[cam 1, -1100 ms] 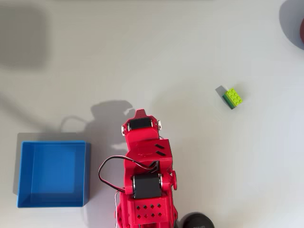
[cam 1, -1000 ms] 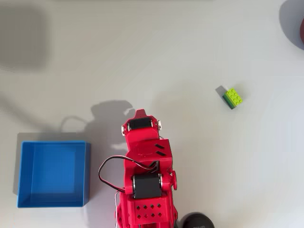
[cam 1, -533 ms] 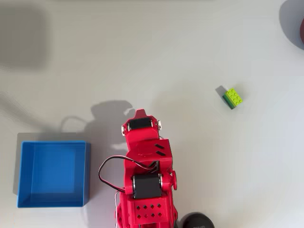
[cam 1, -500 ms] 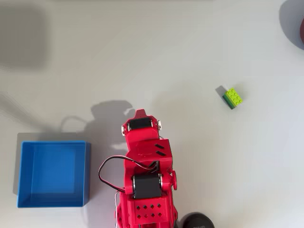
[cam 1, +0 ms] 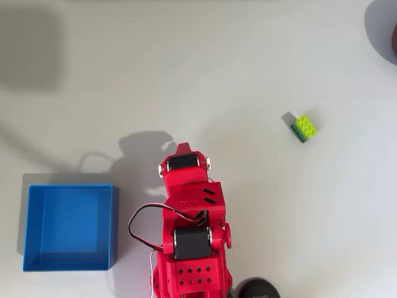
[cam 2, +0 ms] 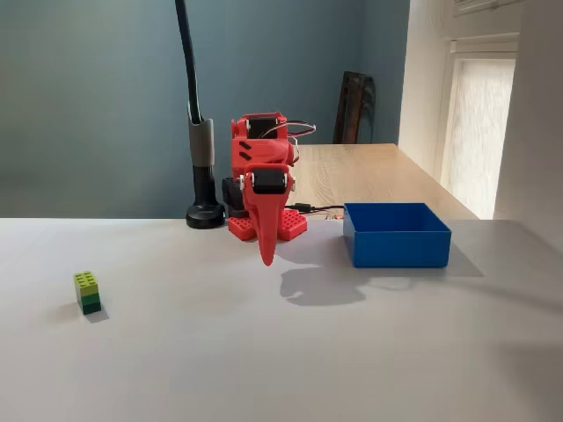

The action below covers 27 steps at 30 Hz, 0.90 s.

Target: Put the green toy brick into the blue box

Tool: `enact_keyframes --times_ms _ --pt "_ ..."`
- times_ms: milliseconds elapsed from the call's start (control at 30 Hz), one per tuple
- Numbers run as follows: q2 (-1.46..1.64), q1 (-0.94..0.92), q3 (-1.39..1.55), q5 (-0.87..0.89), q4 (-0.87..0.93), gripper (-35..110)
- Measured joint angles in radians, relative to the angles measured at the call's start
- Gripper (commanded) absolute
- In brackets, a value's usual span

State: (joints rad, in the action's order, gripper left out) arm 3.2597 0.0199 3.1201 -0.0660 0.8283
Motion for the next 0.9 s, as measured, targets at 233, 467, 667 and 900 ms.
enact_keyframes --times_ms 233,467,667,900 --pt "-0.003 0.000 -0.052 0.015 -0.023 0" --pt "-0.106 -0.003 -0.193 0.061 -0.038 2" --pt "-0.443 -0.078 -0.436 0.061 -0.038 24" --pt "-0.828 -0.193 -0.730 0.067 0.025 36"
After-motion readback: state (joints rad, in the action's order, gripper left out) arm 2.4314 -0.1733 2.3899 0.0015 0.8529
